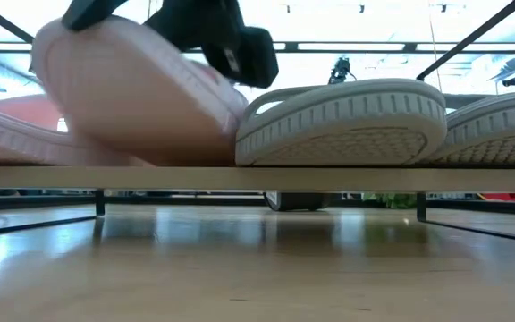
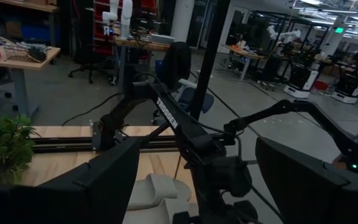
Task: Pick and place slides into the shelf
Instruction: Align the pink slipper with the other pink slipper on the shelf, then return to Home Position
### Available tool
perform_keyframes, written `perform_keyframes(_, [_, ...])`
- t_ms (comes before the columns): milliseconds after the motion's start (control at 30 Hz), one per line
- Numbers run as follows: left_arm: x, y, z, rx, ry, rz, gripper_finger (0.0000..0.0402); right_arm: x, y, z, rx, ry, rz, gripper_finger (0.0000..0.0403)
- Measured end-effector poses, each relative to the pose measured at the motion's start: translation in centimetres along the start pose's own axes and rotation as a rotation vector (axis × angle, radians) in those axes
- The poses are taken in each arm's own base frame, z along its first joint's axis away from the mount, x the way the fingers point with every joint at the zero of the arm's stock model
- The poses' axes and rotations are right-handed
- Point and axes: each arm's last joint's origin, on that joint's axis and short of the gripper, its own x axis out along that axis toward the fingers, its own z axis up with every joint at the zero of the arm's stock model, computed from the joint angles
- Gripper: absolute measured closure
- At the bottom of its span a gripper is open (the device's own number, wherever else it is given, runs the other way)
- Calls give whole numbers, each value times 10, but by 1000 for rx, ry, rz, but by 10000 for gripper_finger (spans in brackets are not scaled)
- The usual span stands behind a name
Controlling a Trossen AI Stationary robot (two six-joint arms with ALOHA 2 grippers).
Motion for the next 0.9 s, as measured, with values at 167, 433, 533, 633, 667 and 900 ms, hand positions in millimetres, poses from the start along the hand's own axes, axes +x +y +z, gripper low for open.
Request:
perform_keyframes(167, [0,0,0,-1,1,0,76,4,0,-1,-1,10,18,292])
perform_keyframes(433, [0,0,0,2,2,0,77,4,0,-2,-32,61,56,289])
perform_keyframes(533, [0,0,0,2,2,0,76,4,-3,-3,-31,70,30,280])
perform_keyframes(633, [0,0,0,2,2,0,76,4,-5,-2,-29,74,22,268])
perform_keyframes(667, [0,0,0,2,2,0,76,4,-6,-1,-30,74,19,264])
perform_keyframes(900, [0,0,-1,-1,4,0,77,4,-11,2,-32,72,2,238])
